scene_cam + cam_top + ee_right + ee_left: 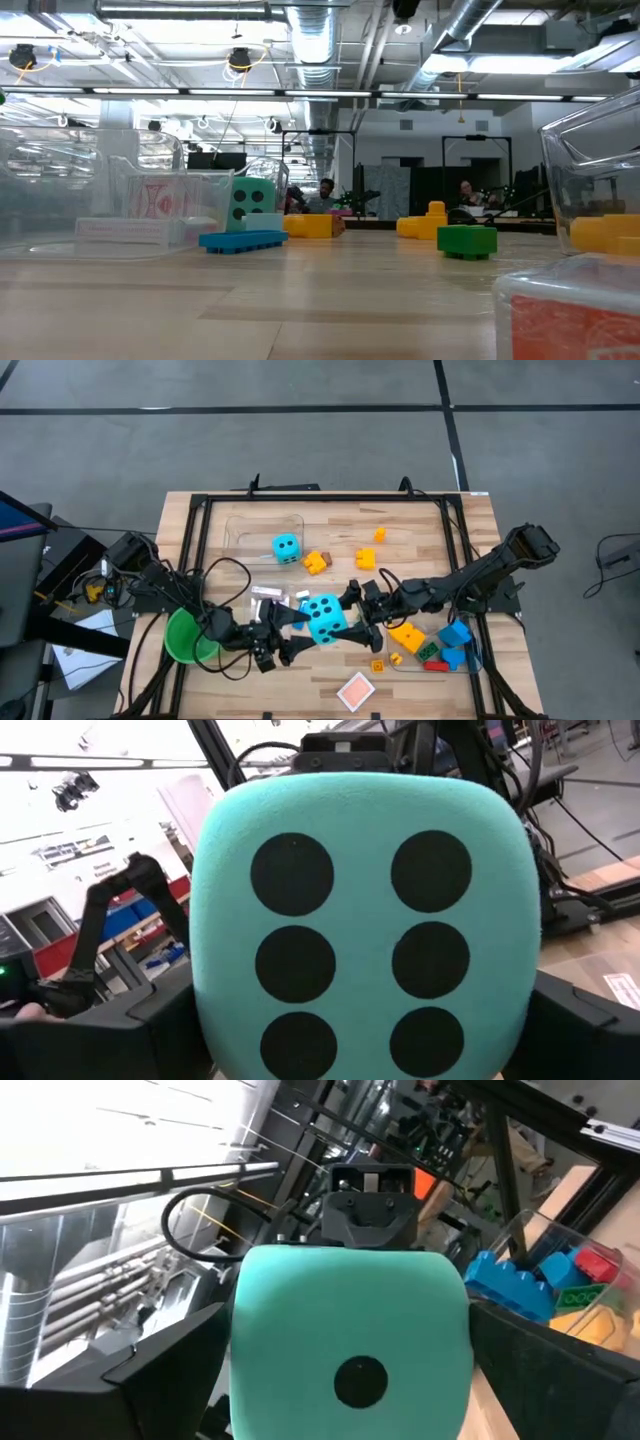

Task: Pick & Place Toys
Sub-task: Put the light blue dice into the top transparent bin

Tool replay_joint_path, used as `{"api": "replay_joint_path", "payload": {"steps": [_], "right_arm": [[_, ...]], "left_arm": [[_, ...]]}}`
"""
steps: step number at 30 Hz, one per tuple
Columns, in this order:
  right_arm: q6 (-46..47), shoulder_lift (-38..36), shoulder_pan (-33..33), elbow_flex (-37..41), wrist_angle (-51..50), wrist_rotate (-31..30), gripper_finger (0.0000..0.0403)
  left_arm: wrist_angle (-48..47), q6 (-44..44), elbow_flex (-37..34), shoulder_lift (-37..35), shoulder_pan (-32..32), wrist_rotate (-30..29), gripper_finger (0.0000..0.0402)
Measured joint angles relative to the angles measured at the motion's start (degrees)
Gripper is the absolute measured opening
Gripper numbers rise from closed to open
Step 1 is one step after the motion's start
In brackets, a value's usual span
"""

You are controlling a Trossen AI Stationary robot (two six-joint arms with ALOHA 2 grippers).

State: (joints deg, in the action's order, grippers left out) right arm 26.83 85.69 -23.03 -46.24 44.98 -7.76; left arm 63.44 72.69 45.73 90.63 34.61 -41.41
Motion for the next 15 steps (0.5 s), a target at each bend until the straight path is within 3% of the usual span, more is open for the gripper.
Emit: {"api": "replay_joint_path", "payload": {"steps": [15], "right_arm": [[0.2,0.0,-0.8,-0.7,2.0,2.3,0.0351]], "left_arm": [[-0.7,0.5,0.0,0.0,-1.0,-2.3,0.0400]]}}
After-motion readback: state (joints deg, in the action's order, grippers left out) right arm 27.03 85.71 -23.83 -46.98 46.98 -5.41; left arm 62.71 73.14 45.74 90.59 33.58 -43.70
